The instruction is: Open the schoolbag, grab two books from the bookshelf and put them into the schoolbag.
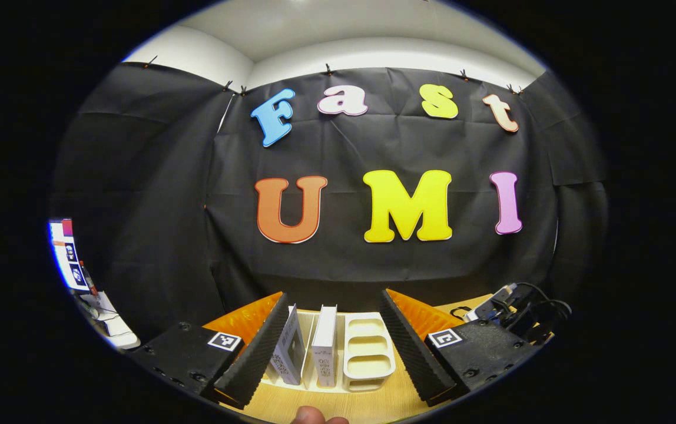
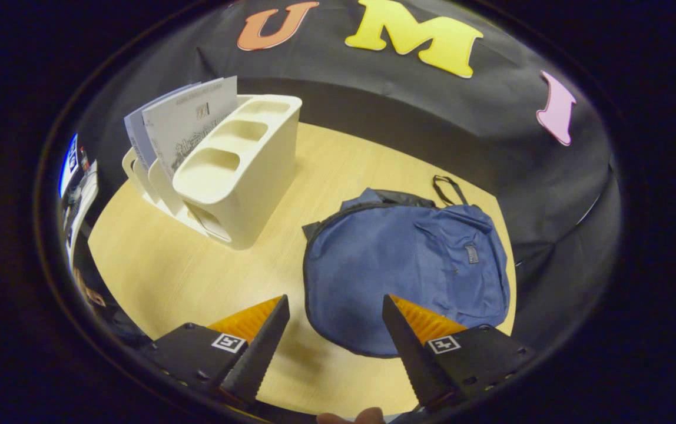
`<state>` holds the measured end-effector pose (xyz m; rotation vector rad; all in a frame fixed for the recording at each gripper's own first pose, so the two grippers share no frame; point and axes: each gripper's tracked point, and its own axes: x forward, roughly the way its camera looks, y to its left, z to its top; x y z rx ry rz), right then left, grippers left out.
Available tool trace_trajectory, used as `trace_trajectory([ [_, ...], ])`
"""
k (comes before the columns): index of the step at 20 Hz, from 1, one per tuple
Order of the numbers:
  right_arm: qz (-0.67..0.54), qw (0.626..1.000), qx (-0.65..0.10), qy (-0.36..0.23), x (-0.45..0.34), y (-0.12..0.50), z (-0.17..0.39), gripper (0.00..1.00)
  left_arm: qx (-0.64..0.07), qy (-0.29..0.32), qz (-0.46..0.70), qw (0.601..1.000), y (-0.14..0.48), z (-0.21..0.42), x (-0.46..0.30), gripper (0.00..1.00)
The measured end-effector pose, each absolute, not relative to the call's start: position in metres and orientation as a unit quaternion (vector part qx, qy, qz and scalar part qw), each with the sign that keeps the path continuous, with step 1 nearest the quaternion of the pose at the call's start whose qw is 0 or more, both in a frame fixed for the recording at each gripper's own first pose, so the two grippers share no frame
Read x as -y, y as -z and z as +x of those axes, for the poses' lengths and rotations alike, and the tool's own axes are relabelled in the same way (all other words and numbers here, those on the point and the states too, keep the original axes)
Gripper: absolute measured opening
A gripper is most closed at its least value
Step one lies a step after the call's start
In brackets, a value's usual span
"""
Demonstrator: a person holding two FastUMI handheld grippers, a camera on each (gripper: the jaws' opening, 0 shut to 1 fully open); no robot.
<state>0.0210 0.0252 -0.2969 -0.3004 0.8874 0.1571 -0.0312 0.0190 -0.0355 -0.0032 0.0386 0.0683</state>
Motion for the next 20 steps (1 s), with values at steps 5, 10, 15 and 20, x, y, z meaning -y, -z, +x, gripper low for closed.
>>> trace_trajectory([
  [5, -0.171, 0.862, -0.474, -0.058, -0.034, 0.347, 0.034, 0.96, -0.049, -0.045, 0.001, 0.998, 0.055, -0.045, -0.028, 0.99],
  [10, -0.194, 0.844, -0.5, -0.003, -0.022, 0.376, 0.05, 0.96, -0.053, -0.064, 0.01, 0.996, 0.054, -0.05, -0.043, 0.99],
  [15, -0.184, 0.84, -0.509, 0.022, -0.015, 0.382, 0.061, 0.9, -0.06, -0.071, 0.009, 0.996, 0.057, -0.05, -0.048, 0.99],
  [20, -0.144, 0.837, -0.527, 0.012, -0.011, 0.381, 0.067, 0.65, -0.061, -0.065, 0.011, 0.996, 0.057, -0.045, -0.042, 0.99],
])
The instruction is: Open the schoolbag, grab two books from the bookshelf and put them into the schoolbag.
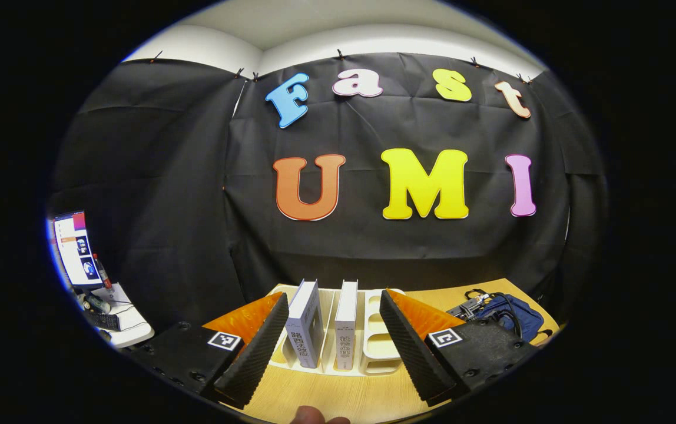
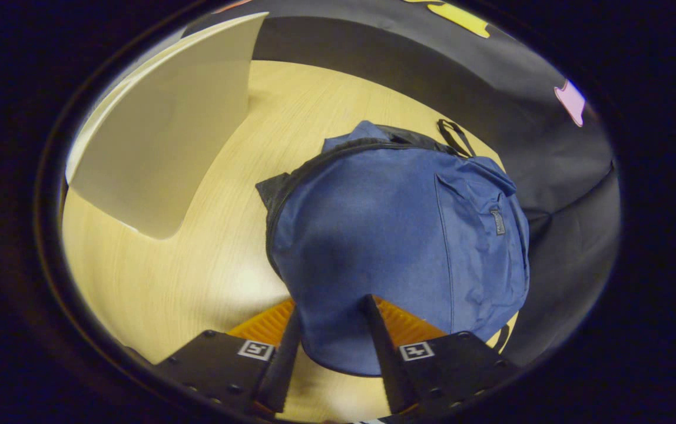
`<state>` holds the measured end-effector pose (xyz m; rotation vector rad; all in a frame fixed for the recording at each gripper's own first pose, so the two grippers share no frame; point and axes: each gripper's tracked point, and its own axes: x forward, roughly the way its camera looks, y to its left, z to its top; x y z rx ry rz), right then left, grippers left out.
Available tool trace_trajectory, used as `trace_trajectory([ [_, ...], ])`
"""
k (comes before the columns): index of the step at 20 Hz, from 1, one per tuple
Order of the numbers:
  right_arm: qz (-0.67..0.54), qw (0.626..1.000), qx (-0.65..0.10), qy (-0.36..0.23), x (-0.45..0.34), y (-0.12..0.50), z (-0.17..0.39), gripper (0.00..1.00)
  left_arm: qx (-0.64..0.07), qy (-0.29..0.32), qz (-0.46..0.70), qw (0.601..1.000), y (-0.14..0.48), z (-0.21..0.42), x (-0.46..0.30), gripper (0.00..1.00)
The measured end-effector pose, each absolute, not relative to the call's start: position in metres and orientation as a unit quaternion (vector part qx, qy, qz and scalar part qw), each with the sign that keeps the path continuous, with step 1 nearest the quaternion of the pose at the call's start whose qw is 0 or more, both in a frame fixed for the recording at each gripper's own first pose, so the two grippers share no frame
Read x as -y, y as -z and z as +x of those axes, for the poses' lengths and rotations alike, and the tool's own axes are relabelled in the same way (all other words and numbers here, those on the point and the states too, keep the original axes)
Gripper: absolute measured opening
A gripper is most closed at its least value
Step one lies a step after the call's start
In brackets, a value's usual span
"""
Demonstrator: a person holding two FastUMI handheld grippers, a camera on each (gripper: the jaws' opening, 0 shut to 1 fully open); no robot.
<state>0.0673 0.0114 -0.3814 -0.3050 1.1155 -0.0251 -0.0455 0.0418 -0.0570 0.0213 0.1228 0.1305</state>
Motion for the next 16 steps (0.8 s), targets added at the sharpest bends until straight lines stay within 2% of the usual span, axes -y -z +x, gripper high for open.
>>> trace_trajectory([
  [3, -0.13, 0.84, -0.526, -0.002, -0.012, 0.368, 0.064, 0.11, -0.063, -0.061, 0.009, 0.996, 0.056, -0.041, -0.04, 0.99],
  [5, -0.125, 0.843, -0.522, -0.012, -0.01, 0.357, 0.064, 0.08, -0.063, -0.057, 0.005, 0.996, 0.057, -0.037, -0.037, 0.99],
  [6, -0.118, 0.845, -0.521, -0.018, -0.009, 0.358, 0.06, 0.0, -0.064, -0.054, 0.004, 0.996, 0.058, -0.035, -0.035, 0.99],
  [16, -0.058, 0.876, -0.478, -0.037, 0.03, 0.254, 0.054, 0.0, -0.096, -0.021, -0.01, 0.995, 0.063, 0.002, -0.029, 0.99],
])
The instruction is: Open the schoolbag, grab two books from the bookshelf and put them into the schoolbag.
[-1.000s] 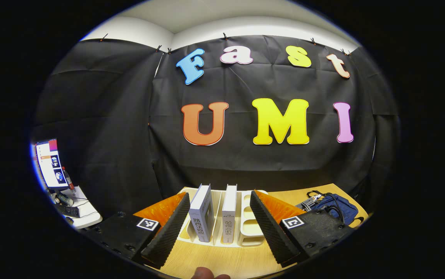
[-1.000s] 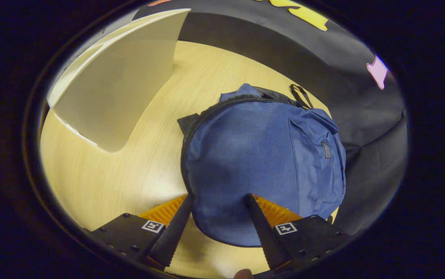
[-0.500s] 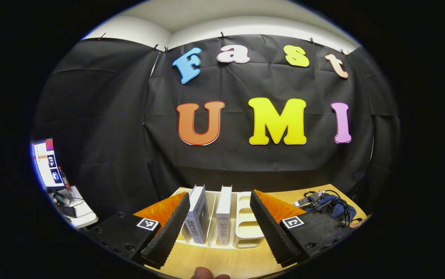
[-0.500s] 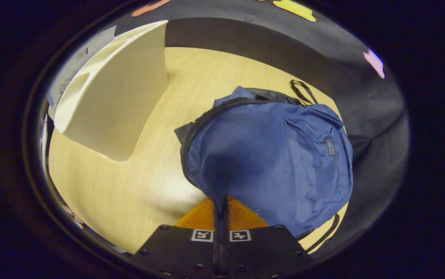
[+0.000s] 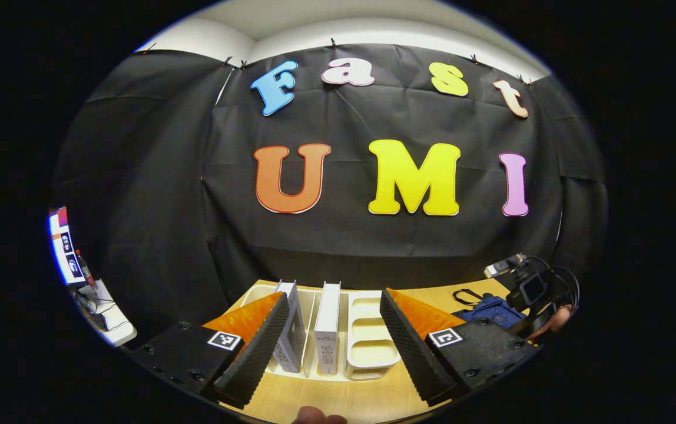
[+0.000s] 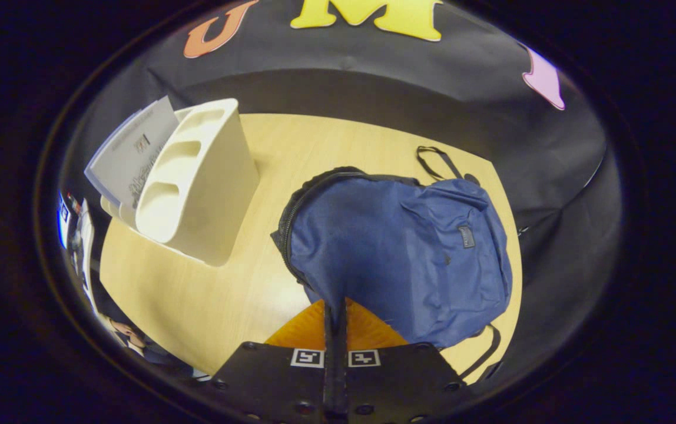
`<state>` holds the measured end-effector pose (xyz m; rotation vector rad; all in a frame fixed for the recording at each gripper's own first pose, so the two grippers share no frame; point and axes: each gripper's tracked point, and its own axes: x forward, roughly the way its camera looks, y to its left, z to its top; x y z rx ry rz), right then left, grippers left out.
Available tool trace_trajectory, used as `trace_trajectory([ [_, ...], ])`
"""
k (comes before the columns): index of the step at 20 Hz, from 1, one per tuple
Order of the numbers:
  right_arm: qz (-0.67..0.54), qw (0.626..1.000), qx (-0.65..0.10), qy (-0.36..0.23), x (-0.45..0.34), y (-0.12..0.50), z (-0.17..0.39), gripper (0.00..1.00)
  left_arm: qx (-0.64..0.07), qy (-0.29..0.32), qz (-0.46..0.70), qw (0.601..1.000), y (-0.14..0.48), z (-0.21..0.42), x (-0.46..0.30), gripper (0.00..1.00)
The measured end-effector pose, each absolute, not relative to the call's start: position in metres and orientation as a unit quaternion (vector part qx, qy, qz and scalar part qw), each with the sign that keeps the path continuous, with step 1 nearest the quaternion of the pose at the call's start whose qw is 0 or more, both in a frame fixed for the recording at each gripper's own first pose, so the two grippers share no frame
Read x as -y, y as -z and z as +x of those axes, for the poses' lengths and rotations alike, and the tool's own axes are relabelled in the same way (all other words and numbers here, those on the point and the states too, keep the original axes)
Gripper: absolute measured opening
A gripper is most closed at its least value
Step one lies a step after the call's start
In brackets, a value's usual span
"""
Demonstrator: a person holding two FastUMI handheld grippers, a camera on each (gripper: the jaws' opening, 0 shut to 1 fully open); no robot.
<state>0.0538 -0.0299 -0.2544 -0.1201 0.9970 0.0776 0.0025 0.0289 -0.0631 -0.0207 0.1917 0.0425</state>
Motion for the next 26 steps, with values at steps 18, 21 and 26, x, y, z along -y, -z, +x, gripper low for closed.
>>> trace_trajectory([
  [18, -0.008, 0.905, -0.425, 0.009, 0.194, 0.155, 0.054, 0.0, -0.382, 0.045, 0.004, 0.923, 0.154, 0.099, -0.037, 1.0],
  [21, 0.005, 0.904, -0.427, 0.008, 0.206, 0.153, 0.052, 0.0, -0.441, 0.056, 0.012, 0.896, 0.177, 0.109, -0.037, 1.0],
  [26, 0.031, 0.901, -0.432, 0.002, 0.212, 0.154, 0.05, 0.0, -0.537, 0.064, 0.016, 0.841, 0.209, 0.114, -0.036, 1.0],
])
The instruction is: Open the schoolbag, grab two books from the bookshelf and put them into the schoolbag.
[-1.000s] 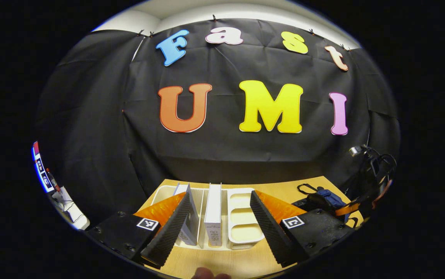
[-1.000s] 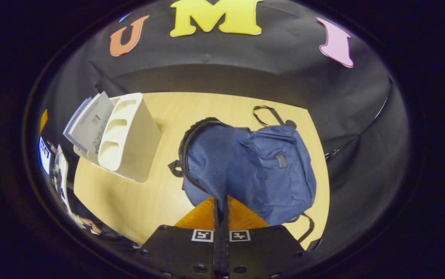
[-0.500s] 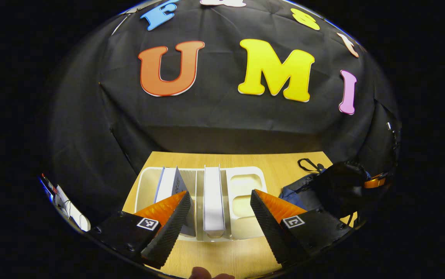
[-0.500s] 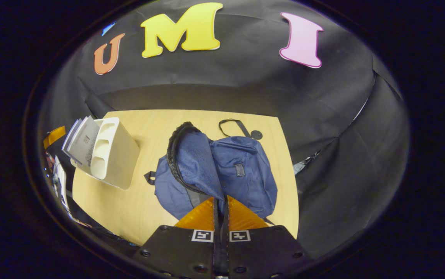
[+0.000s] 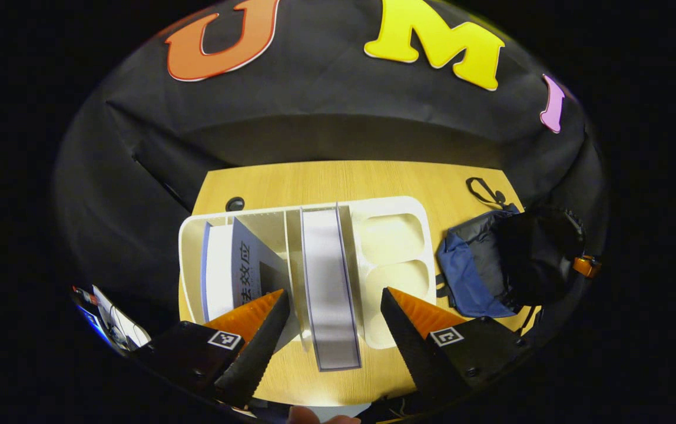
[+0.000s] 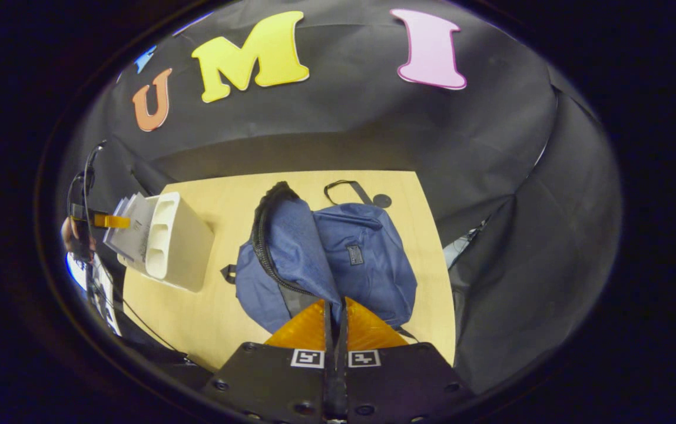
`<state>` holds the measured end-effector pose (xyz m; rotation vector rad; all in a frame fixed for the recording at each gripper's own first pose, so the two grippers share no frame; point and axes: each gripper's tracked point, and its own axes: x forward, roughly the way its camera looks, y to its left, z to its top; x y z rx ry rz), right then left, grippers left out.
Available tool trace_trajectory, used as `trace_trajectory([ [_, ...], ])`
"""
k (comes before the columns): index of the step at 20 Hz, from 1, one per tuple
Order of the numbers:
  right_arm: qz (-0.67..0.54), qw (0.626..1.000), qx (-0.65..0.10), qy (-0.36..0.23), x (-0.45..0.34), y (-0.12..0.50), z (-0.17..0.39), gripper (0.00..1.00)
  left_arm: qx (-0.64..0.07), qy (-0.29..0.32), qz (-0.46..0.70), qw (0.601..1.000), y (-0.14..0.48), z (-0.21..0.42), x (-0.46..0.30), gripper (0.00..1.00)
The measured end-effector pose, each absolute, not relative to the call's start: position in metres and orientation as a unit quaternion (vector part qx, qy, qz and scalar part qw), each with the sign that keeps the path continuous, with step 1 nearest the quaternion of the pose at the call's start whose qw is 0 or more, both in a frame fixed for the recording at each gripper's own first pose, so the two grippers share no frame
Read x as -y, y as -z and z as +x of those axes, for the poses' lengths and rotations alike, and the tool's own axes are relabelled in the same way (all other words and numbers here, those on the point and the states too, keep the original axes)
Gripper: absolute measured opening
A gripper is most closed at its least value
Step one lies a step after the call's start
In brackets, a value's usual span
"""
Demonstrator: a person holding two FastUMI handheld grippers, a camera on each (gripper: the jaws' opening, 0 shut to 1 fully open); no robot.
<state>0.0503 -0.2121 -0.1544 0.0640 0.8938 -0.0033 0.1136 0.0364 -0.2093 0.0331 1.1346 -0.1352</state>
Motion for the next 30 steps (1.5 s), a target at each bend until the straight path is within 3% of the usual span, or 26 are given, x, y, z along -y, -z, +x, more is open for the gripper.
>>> trace_trajectory([
  [7, 0.041, 0.899, -0.436, -0.006, 0.209, 0.159, 0.048, 0.0, -0.625, 0.052, -0.009, 0.779, 0.241, 0.106, -0.04, 0.99],
  [10, 0.046, 0.899, -0.436, -0.007, 0.205, 0.159, 0.048, 0.0, -0.636, 0.05, 0.006, 0.77, 0.242, 0.11, -0.045, 0.96],
  [16, 0.044, 0.897, -0.44, -0.011, 0.199, 0.163, 0.041, 0.0, -0.64, 0.05, 0.022, 0.767, 0.238, 0.117, -0.046, 0.75],
  [20, 0.048, 0.898, -0.437, -0.009, 0.199, 0.164, 0.039, 0.0, -0.654, 0.032, 0.023, 0.756, 0.235, 0.109, -0.053, 0.5],
  [25, 0.044, 0.9, -0.433, -0.007, 0.199, 0.166, 0.037, 0.0, -0.658, 0.031, 0.016, 0.752, 0.215, 0.091, -0.053, 0.42],
  [30, 0.037, 0.902, -0.43, -0.013, 0.191, 0.164, 0.036, 0.03, -0.633, 0.038, 0.002, 0.773, 0.153, 0.065, -0.061, 0.42],
])
